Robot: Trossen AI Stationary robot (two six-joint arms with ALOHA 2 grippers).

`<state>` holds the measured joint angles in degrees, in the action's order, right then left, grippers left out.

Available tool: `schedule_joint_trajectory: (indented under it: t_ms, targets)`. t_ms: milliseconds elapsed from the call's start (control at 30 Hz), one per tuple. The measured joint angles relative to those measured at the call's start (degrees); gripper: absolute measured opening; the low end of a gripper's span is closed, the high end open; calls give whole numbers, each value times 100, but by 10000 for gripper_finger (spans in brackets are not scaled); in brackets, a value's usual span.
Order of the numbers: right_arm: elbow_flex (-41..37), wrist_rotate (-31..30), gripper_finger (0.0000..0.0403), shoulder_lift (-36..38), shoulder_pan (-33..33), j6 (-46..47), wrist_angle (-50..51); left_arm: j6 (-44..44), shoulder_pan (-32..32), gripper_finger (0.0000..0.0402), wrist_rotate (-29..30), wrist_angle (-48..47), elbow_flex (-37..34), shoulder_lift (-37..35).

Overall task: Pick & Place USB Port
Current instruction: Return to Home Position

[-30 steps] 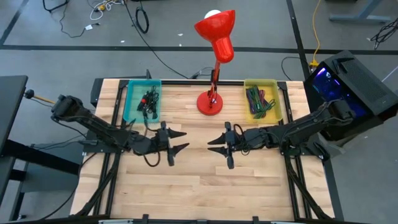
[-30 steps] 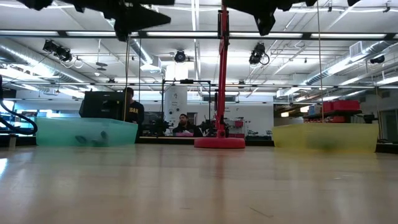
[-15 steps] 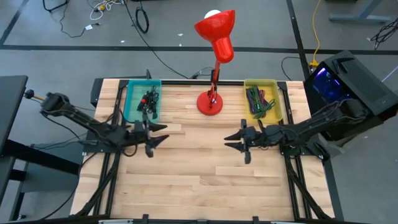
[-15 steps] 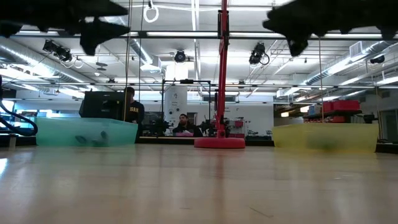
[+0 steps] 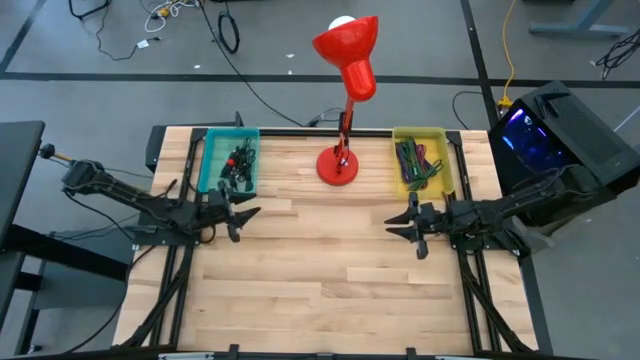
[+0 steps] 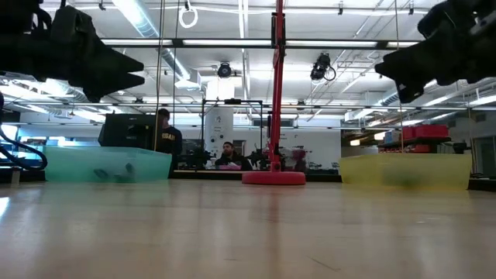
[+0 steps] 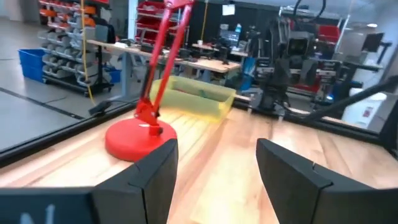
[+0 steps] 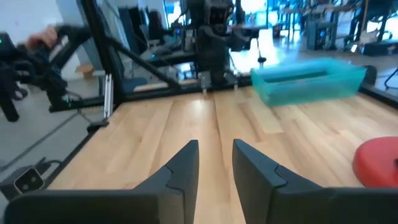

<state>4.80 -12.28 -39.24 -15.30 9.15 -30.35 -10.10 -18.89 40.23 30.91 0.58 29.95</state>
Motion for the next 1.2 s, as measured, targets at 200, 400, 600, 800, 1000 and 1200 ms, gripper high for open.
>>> schedule_joint_trajectory:
  t_ms: [200, 400, 600, 800, 1000, 1200]
  targets:
    - [-396, -20, 100, 1358, 445, 83, 591, 19, 274, 222, 0, -148, 0, -797]
    - [-396, -35, 100, 2553, 1019, 131, 1269, 19, 599, 222, 2, -160, -4, -1724]
    - [-396, -89, 100, 3884, 1127, 131, 1372, 19, 647, 222, 18, -161, -7, -2790]
    - [-377, -79, 100, 3927, 984, 132, 545, 1, 576, 222, 127, 287, -11, -2983]
    - [-388, -73, 100, 3823, 971, 131, 430, 18, 516, 222, 73, 167, -11, -2981]
    - [-390, -81, 100, 3807, 973, 130, 467, 20, 519, 222, 64, 180, -12, -2981]
